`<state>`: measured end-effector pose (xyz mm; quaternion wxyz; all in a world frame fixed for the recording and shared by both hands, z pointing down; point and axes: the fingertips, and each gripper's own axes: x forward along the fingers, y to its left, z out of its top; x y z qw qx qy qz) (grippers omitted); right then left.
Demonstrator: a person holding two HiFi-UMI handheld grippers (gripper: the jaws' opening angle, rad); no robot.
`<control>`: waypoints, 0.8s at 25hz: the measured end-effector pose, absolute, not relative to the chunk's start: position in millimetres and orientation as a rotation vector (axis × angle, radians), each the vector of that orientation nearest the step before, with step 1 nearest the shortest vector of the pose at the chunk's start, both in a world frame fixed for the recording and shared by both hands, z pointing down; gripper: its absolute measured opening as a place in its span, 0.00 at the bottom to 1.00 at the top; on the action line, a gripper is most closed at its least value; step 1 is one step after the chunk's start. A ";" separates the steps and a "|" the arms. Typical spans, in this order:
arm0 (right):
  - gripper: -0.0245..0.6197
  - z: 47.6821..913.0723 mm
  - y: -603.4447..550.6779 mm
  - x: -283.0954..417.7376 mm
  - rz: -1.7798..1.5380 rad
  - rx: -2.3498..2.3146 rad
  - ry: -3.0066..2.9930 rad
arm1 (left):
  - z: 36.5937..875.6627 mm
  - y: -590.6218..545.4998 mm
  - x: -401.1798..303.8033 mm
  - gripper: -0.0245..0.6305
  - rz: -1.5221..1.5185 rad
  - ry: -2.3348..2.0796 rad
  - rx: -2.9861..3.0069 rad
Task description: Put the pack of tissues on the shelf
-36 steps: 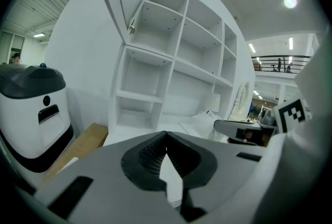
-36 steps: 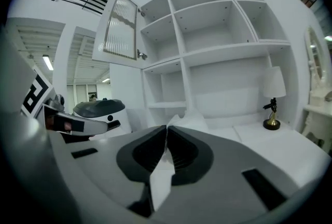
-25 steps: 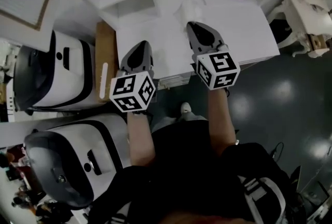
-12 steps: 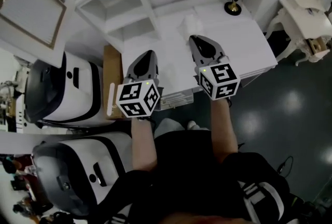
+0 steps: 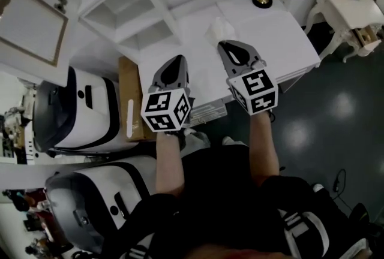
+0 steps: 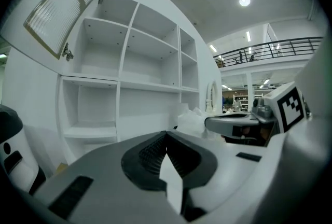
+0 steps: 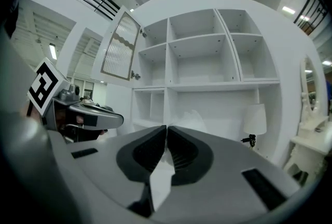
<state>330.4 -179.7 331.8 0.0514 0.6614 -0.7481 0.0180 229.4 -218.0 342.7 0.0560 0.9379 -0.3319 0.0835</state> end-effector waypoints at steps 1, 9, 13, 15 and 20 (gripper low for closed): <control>0.07 331.3 -180.8 329.2 0.055 2.010 -2.275 | 342.3 -219.2 227.9 0.05 0.247 -1.009 2.844; 0.07 338.5 -208.2 284.6 0.059 1.904 -2.364 | 355.8 -242.5 174.6 0.05 0.227 -1.151 2.745; 0.07 346.7 -226.3 254.5 0.078 1.815 -2.415 | 365.7 -257.9 138.9 0.05 0.222 -1.246 2.663; 0.07 347.7 -236.6 240.3 0.076 1.778 -2.439 | 367.5 -264.0 124.6 0.05 0.209 -1.274 2.639; 0.07 358.9 -260.6 207.1 0.081 1.701 -2.472 | 380.1 -280.4 89.6 0.05 0.212 -1.340 2.581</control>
